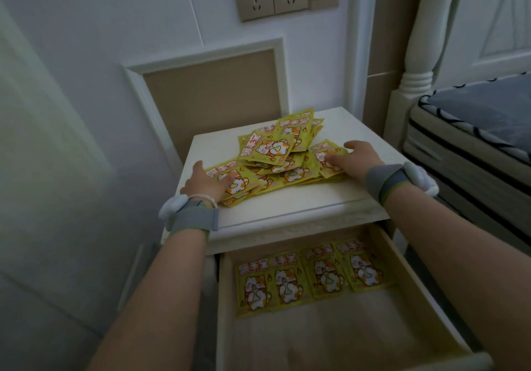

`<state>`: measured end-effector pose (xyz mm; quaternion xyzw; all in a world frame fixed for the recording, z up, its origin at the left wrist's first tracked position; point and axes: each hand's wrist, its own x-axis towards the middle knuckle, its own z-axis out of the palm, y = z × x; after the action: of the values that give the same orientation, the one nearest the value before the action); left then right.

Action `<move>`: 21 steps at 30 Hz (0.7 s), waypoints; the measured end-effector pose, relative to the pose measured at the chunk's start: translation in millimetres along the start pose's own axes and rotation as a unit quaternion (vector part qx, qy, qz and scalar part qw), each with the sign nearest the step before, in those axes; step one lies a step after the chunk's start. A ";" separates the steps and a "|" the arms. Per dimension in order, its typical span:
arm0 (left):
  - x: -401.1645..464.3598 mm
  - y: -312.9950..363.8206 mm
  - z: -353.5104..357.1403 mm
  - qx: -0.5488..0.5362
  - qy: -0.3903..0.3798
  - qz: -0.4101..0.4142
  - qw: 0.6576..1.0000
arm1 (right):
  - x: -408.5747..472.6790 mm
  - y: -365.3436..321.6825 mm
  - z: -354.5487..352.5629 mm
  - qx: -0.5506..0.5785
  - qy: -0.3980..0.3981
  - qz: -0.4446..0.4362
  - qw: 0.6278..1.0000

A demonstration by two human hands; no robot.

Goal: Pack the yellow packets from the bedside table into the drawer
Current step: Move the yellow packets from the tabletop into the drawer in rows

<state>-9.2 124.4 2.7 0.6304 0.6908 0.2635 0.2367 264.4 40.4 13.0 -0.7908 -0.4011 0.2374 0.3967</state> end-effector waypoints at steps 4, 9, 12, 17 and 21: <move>-0.2 -1.1 -8.8 -0.080 -0.011 0.018 0.997 | -3.9 -4.3 -10.0 0.032 -0.017 0.014 0.999; -5.7 -9.2 -15.1 -0.136 0.024 -0.009 0.990 | -10.7 -6.4 -13.6 0.119 -0.027 0.054 0.991; -14.4 -11.5 -24.0 -0.132 0.031 -0.004 0.991 | -17.1 -4.9 -16.2 0.143 -0.022 0.065 0.987; -25.7 -20.9 -35.8 -0.290 -0.008 -0.044 0.956 | -35.9 -0.6 -22.2 0.182 -0.012 0.067 0.981; -54.5 -10.5 -41.7 -0.419 -0.100 -0.083 0.898 | -55.7 -0.3 -32.5 0.234 -0.028 0.064 0.970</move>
<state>-39.5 66.6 26.8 0.4358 0.5390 0.4439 0.5679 255.3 -19.5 35.1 -0.6931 -0.2939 0.3721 0.5429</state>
